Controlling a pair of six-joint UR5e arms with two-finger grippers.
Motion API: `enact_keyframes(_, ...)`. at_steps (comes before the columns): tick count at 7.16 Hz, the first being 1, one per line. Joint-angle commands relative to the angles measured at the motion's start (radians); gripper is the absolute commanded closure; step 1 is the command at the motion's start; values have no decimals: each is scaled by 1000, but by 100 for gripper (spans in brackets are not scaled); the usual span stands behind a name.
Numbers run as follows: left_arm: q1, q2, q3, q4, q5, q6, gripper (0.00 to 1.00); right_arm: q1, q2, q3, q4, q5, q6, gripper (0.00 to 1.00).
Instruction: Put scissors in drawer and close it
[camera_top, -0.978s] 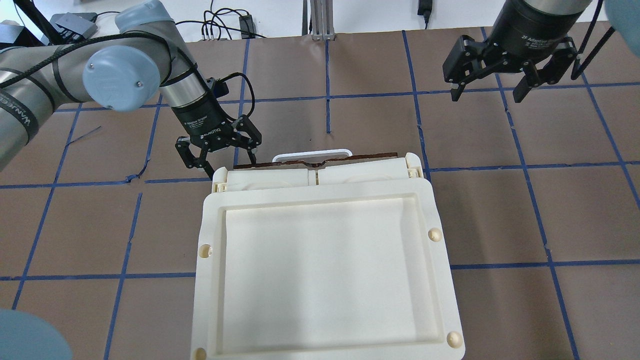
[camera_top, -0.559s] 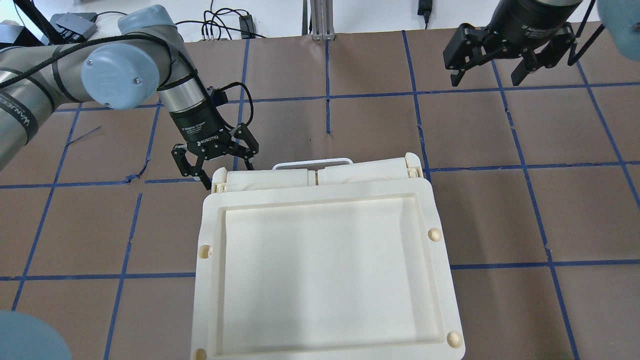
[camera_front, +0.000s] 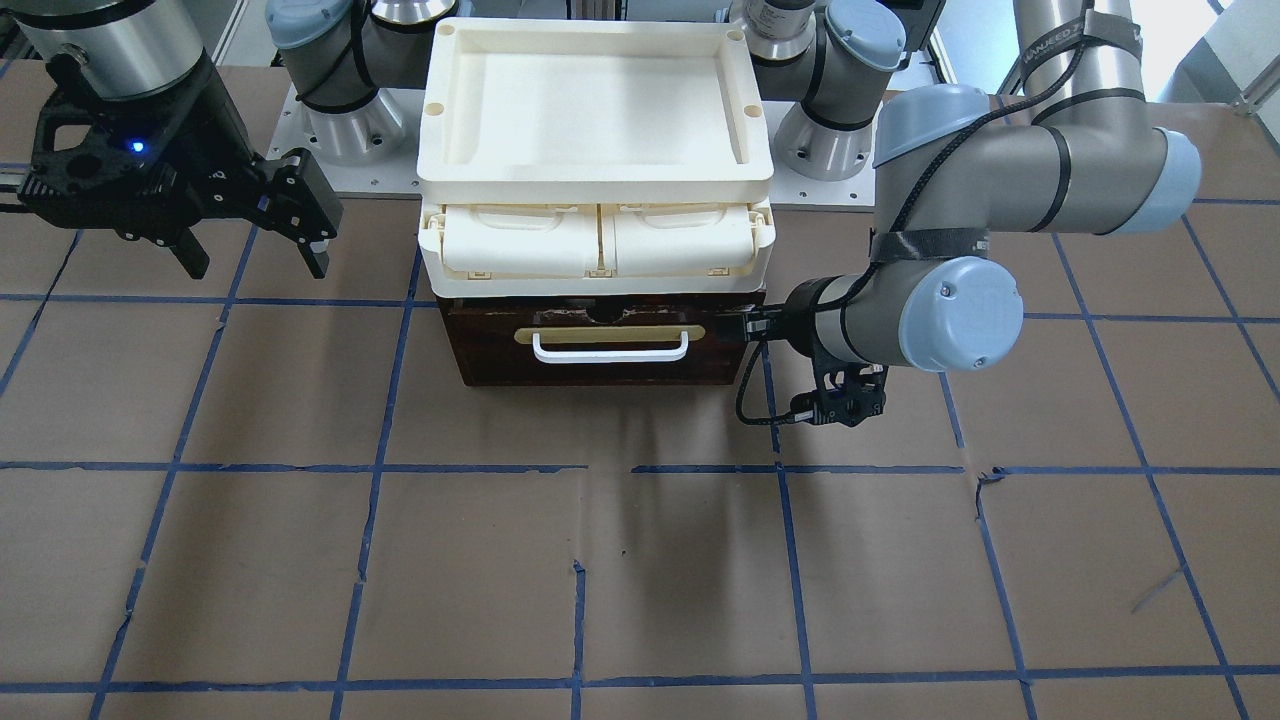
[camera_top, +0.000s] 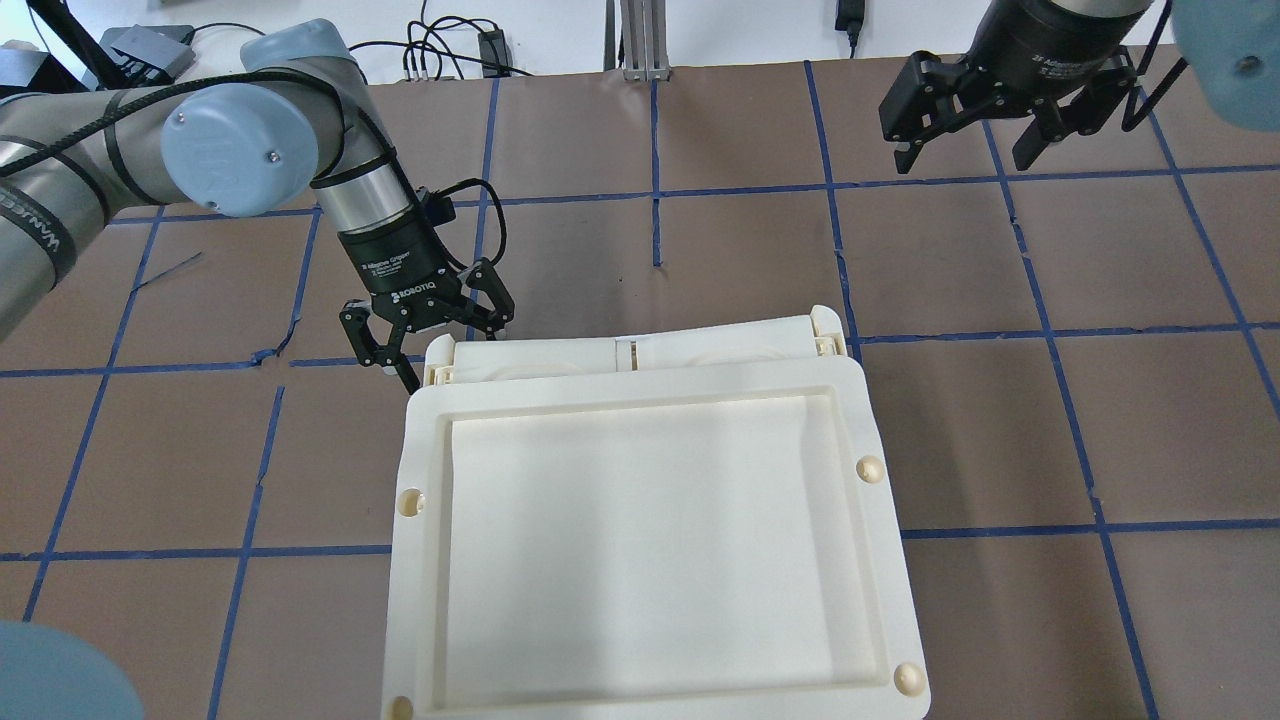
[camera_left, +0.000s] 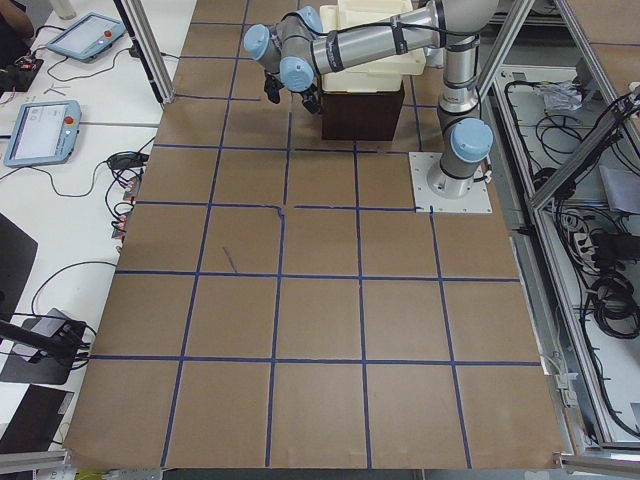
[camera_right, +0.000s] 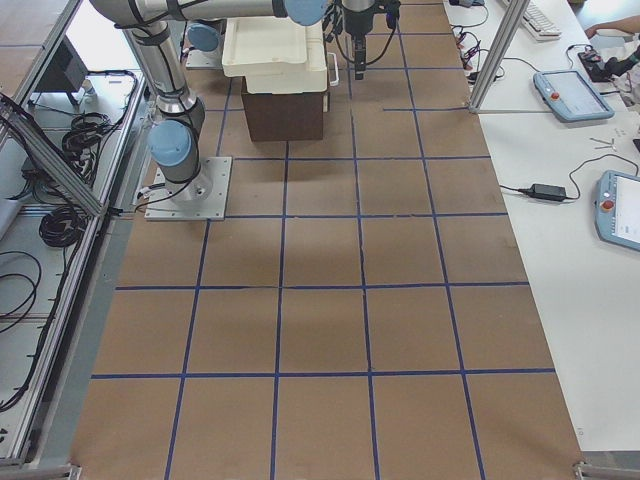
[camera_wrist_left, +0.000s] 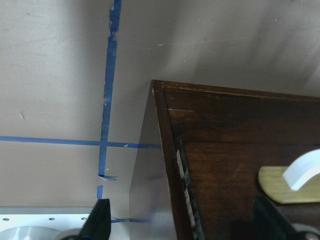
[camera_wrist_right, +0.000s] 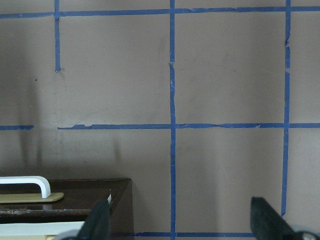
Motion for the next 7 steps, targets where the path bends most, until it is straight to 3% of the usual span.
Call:
enact_keyframes(1, -4, 0, 0, -8, -2, -13, 0, -9, 2, 9, 2, -1, 16, 0)
enact_keyframes(4, -24, 2, -3, 33, -2, -12, 0, -9, 21, -1, 17, 5, 69, 0)
enact_keyframes(7, -20, 9, 29, 287, 9, -13, 0, -17, 21, 7, 48, 5, 55, 0)
